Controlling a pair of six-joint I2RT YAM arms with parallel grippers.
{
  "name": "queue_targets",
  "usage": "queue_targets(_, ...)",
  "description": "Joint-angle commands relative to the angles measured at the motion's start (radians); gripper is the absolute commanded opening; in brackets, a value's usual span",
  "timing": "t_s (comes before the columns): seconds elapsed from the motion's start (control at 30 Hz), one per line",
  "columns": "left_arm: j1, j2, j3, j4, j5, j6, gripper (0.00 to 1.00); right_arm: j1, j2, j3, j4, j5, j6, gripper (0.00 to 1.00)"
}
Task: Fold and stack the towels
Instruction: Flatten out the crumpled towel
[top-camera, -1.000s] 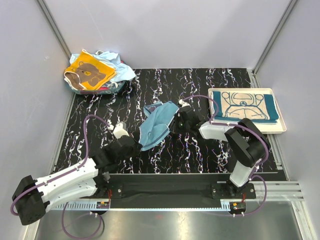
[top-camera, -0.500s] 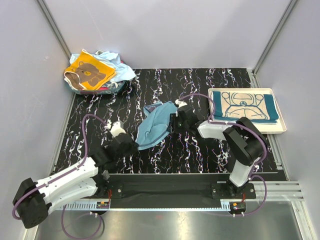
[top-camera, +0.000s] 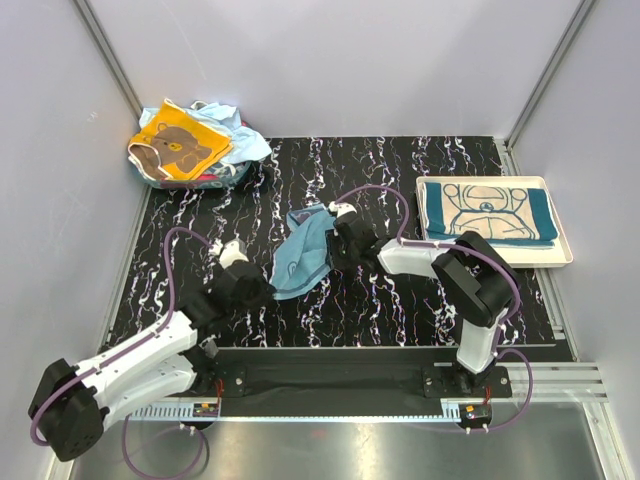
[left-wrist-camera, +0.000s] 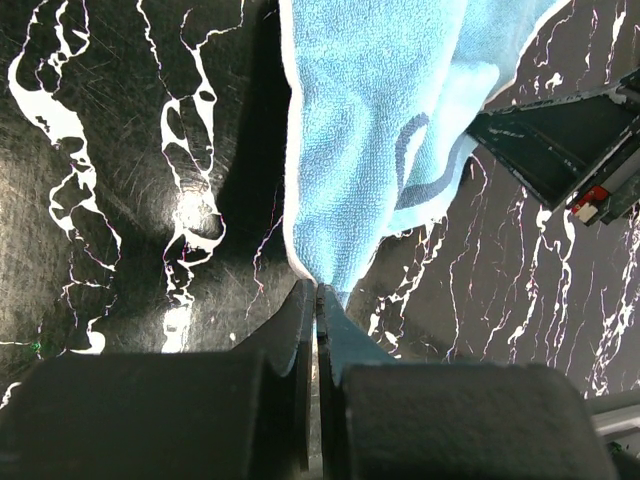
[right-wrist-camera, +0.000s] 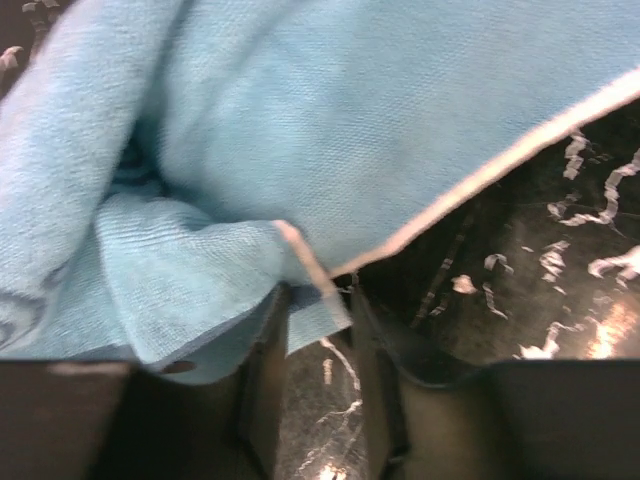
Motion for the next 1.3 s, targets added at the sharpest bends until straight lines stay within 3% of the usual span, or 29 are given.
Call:
queue_targets(0.0, 0.016, -0.001, 0.042, 0.026, 0.031, 0.023, 0.0, 0.011, 0.02, 0.027, -0.116, 0.104, -0.002, 0.34)
queue_targets(0.07, 0.019, -0.002, 0.045, 0.025, 0.034, 0.028, 0.0, 0.023, 0.023, 0.027, -0.13, 0.12, 0.004, 0.31)
queue_targets(0.23, 0.036, 0.002, 0.053, 0.026, 0.047, 0.043, 0.0, 0.034, 0.024, 0.029, -0.168, 0.129, 0.021, 0.05)
queue_targets(0.3, 0.04, 0.008, 0.058, 0.026, 0.05, 0.049, 0.0, 0.034, -0.003, 0.026, -0.18, 0.135, 0.024, 0.01)
queue_targets(0.67, 0.059, 0.006, 0.107, 0.003, 0.067, 0.098, 0.0, 0.034, -0.213, 0.044, -0.283, 0.151, 0.032, 0.0)
queue_targets(0.83, 0.062, 0.025, 0.199, -0.003, 0.077, 0.163, 0.0, 0.031, -0.351, 0.076, -0.369, 0.175, 0.027, 0.0)
queue_targets(1.0, 0.06, 0.051, 0.323, -0.007, 0.1, 0.238, 0.0, -0.002, -0.474, 0.21, -0.481, 0.169, 0.013, 0.0)
queue_targets(1.27, 0.059, 0.113, 0.635, -0.033, 0.152, 0.361, 0.0, -0.012, -0.522, 0.542, -0.608, 0.243, -0.093, 0.0)
